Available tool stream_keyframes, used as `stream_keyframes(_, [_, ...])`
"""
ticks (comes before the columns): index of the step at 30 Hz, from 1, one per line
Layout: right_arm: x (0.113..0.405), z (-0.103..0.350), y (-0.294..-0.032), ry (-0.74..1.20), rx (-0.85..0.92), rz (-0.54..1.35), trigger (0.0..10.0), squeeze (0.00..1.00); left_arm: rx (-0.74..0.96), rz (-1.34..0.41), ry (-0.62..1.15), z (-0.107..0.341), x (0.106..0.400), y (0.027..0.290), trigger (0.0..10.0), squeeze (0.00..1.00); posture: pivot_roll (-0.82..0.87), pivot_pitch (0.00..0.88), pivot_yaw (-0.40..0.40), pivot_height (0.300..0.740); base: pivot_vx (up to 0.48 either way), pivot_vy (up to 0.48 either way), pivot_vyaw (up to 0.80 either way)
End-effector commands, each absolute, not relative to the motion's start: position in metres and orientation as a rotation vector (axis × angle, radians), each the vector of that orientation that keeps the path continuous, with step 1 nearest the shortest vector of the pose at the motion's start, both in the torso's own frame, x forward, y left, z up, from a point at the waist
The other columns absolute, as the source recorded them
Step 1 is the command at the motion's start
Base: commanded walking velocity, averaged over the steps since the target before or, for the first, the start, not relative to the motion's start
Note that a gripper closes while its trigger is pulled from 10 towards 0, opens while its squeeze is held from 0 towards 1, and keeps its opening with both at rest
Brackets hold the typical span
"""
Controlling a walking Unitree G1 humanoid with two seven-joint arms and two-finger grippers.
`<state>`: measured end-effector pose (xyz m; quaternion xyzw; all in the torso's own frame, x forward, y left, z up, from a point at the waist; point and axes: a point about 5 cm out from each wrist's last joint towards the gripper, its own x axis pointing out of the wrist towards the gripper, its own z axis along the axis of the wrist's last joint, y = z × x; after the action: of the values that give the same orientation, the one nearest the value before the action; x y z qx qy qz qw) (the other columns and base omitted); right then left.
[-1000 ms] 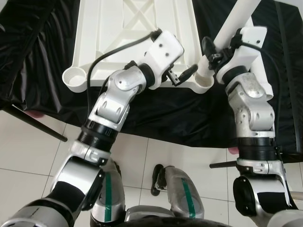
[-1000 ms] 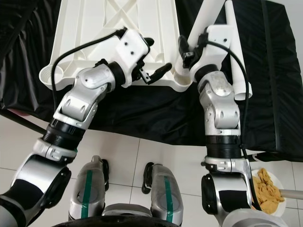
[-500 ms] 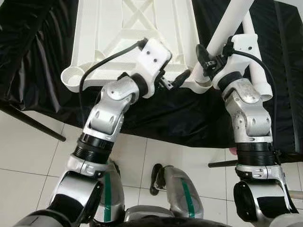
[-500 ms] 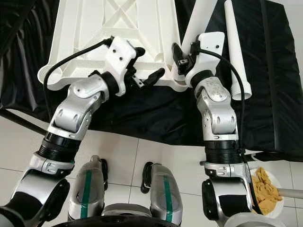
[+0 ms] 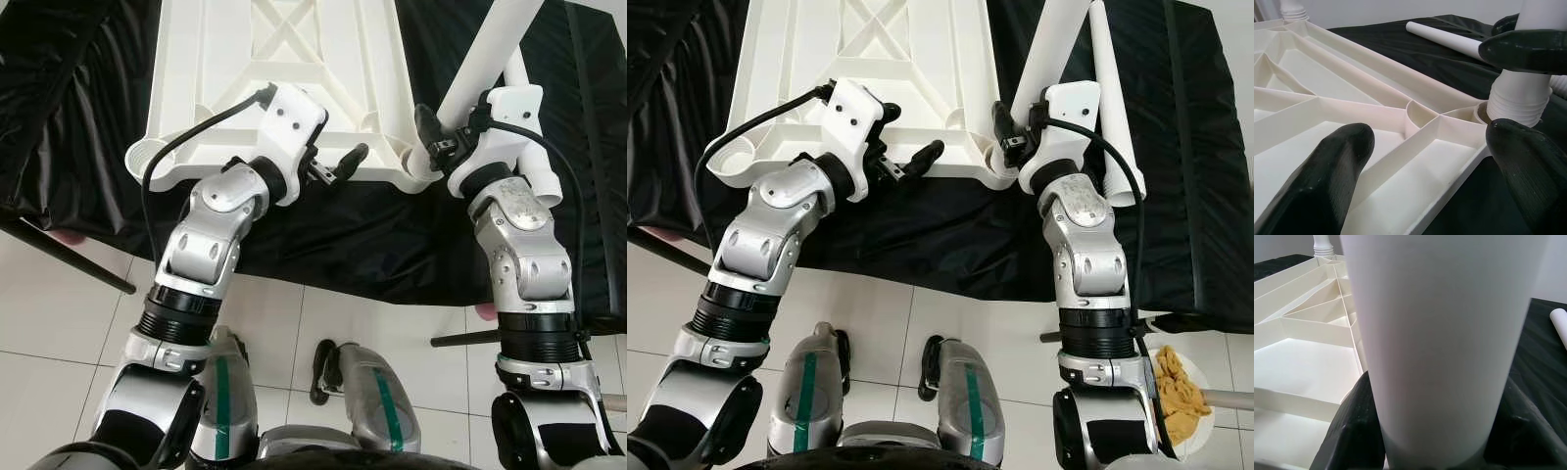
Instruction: Building children table
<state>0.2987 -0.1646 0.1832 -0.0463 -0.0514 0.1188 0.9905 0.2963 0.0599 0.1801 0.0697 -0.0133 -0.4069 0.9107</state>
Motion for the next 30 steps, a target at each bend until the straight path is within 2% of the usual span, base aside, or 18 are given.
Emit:
stream_keyframes(1, [0.296,0.175,-0.164,-0.071,-0.092,0.237,10.0,0.00,0.132,-0.839,-0.019,0.179,0.294,0.058,10.0,0.00,0.07,0.082,-0.075,0.740,0.000,0.000,0.00])
stream_keyframes(13, [0.301,0.168,-0.159,-0.098,-0.061,0.242,10.0,0.00,0.136,-0.845,-0.025,0.185,0.294,0.056,10.0,0.00,0.08,0.087,-0.065,0.740,0.000,0.000,0.00])
stream_keyframes(24, [0.308,0.155,-0.167,-0.062,-0.045,0.190,10.0,0.00,0.136,-0.834,-0.035,0.190,0.293,0.059,10.0,0.00,0.09,0.087,-0.067,0.740,0.000,0.000,0.00])
stream_keyframes(30, [0.305,0.156,-0.163,-0.081,-0.080,0.262,10.0,0.00,0.138,-0.829,-0.041,0.192,0.293,0.060,10.0,0.00,0.10,0.085,-0.068,0.740,0.000,0.000,0.00])
